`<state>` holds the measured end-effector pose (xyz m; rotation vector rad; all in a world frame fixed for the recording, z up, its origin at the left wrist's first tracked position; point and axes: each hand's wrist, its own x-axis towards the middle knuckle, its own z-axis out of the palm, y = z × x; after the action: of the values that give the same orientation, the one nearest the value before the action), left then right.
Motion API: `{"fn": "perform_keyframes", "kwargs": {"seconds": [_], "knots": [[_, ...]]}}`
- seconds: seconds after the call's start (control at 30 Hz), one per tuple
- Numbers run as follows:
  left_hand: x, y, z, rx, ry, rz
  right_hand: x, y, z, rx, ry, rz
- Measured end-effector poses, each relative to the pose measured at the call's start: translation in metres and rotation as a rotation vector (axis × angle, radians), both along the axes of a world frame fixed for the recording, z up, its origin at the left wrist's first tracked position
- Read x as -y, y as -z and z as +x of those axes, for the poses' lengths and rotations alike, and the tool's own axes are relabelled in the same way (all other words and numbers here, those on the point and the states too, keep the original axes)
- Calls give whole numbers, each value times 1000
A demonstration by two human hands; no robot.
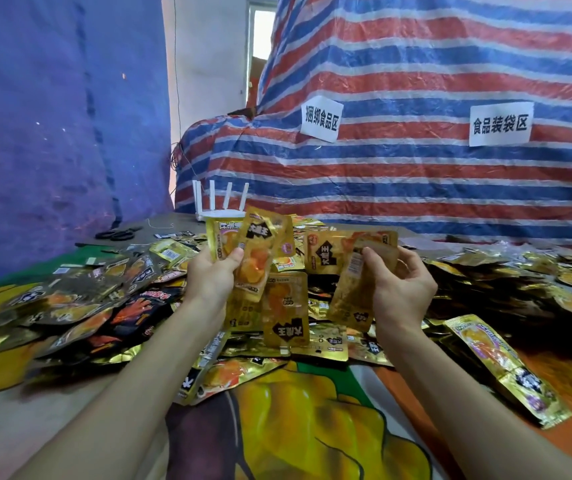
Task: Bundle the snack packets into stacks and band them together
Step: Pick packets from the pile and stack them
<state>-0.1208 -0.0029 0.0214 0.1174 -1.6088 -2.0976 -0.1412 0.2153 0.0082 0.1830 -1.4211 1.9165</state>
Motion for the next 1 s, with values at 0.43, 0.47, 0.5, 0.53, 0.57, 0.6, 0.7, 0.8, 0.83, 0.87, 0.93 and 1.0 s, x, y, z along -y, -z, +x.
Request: {"fn": "perform_keyframes", "kwargs": {"seconds": [0.43,0.47,0.5,0.53,0.57,0.6,0.7,0.8,0.83,0.87,0.93,1.0], "knots": [[4,20,2,195,41,-880,11,23,-4,99,-241,325],[4,20,1,214,59,-916,12,27,-6,166,-251,428],[4,19,1,228,85,-943,13,30,-7,243,-248,552],[4,18,1,235,112,-949,14,32,-8,304,-235,661],[3,16,1,243,133,-935,14,32,-8,327,-208,725],[2,14,1,252,152,-917,14,31,-8,313,-173,743],[2,12,0,271,228,-779,14,23,-8,258,-92,667],[1,18,-3,313,162,-684,14,19,-8,391,-185,532],[-1,21,-3,334,112,-737,14,20,-7,456,-251,484],[-5,25,-2,347,62,-804,15,20,-6,507,-317,444],[-11,28,-2,333,24,-825,18,21,-5,564,-416,394],[-15,28,-2,316,78,-739,22,21,-4,582,-482,386]]}}
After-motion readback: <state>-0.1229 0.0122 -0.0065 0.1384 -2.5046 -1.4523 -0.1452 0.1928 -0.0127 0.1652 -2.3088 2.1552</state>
